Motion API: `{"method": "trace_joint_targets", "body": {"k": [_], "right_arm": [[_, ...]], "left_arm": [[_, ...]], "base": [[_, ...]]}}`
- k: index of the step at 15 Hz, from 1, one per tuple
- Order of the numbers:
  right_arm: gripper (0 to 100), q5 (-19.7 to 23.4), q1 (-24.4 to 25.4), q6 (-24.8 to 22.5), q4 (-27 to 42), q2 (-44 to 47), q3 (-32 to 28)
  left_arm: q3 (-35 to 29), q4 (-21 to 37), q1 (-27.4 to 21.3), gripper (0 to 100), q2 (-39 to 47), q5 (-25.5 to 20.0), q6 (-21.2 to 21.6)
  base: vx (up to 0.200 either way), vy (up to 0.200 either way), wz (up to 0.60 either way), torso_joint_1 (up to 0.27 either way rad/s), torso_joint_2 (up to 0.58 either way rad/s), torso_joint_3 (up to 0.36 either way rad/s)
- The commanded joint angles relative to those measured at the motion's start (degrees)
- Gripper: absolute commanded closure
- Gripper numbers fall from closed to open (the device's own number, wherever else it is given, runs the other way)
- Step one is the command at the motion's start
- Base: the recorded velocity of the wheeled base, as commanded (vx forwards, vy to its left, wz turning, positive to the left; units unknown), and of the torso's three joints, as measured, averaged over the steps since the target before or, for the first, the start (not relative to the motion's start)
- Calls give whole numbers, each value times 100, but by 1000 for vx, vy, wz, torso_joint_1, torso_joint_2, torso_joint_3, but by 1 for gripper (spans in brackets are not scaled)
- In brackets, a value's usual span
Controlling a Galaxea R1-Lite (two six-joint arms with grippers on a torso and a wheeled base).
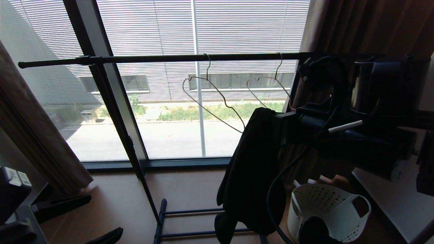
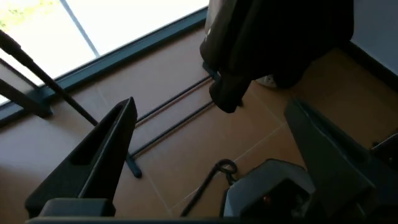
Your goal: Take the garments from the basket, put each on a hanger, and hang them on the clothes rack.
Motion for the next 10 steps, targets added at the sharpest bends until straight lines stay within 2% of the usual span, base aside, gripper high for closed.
{"method": "trace_joint_targets", "body": {"k": [1, 5, 7, 10], "right_arm": [[100, -1, 40, 34, 7, 192, -152], [100, -10, 57, 219, 51, 122, -292], [100, -19, 163, 271, 42, 113, -292], [100, -133, 400, 306, 34, 122, -283]], "left_arm": [[-347, -595, -952, 0, 1615, 127, -372], [-822, -1456, -1541, 0, 3039, 364, -503], [-1173, -1606, -1778, 0, 3487, 390, -714], [-1771, -1606, -2059, 0, 4067, 390, -802]], "base": [[0, 0, 0, 0, 0, 0], [0, 0, 0, 0, 0, 0], [0, 0, 0, 0, 0, 0], [0, 0, 0, 0, 0, 0]]}}
